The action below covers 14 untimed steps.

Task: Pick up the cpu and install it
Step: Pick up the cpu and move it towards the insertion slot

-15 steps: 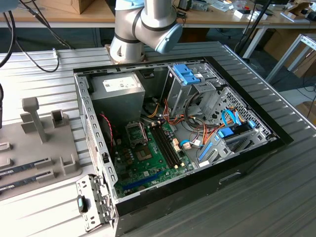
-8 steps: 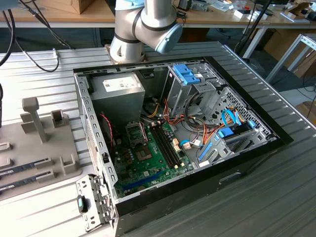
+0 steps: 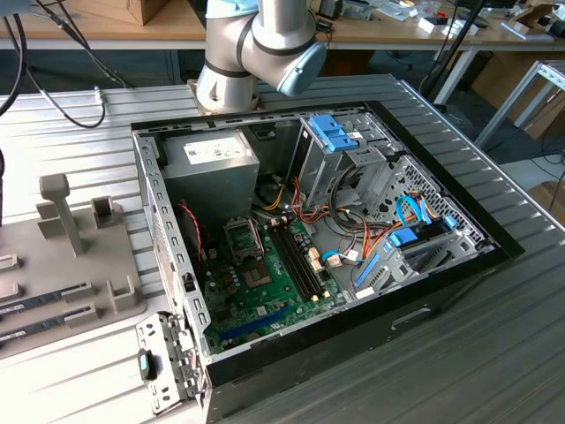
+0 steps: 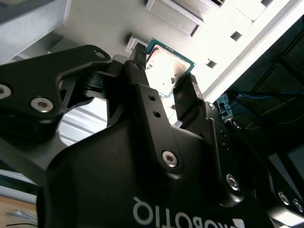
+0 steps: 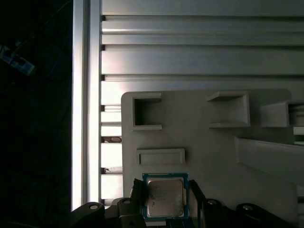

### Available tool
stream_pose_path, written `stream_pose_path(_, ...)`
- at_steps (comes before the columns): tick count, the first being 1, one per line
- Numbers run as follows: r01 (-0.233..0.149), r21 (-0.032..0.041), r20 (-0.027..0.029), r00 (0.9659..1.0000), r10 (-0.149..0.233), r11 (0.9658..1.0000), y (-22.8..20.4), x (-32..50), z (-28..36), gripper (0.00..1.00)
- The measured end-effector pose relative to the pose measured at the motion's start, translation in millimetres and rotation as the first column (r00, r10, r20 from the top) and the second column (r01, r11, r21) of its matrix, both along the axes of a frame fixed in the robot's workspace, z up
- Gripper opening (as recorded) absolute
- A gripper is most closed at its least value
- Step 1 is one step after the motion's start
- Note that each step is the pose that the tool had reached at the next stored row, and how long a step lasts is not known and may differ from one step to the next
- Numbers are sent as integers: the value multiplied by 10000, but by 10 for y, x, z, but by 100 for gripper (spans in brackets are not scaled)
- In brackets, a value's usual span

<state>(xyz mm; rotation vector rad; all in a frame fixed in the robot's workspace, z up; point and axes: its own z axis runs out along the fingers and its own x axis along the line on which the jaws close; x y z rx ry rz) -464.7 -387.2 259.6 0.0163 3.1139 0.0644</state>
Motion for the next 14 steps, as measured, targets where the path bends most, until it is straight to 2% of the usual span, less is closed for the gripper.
stream_pose_path(14,0,2,0,10000,0,10000,0,0,36,47)
